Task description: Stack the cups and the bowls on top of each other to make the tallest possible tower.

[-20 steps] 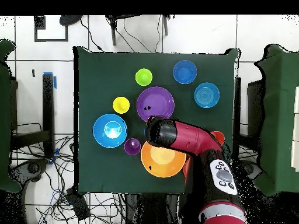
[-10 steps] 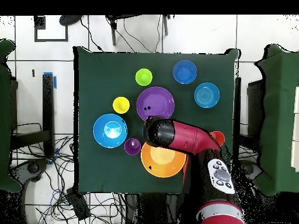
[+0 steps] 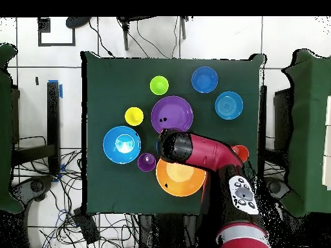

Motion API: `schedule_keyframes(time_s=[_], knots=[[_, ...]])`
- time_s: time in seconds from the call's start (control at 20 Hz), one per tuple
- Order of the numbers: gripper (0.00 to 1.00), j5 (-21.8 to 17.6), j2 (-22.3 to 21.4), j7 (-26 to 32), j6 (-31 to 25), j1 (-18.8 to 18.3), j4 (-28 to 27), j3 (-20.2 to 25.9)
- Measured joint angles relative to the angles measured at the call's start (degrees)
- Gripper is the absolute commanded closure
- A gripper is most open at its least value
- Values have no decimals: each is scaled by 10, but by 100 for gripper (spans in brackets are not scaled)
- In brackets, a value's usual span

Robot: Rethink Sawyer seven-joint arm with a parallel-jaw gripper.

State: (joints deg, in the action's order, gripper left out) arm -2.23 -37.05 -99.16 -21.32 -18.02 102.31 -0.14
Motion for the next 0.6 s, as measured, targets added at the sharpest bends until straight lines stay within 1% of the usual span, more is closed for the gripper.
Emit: schedule_keyframes(time_s=[0.2,0.35,0.4,0.5,0.55,0.6], knots=[[0,1,0,-2,8,14,1,-14],[0,8,0,-14,23,32,6,-31],[0,21,0,-33,41,48,15,-45],[0,32,0,-51,57,58,24,-54],[0,45,0,-79,80,67,36,-62],[0,49,1,-88,88,69,41,-64]])
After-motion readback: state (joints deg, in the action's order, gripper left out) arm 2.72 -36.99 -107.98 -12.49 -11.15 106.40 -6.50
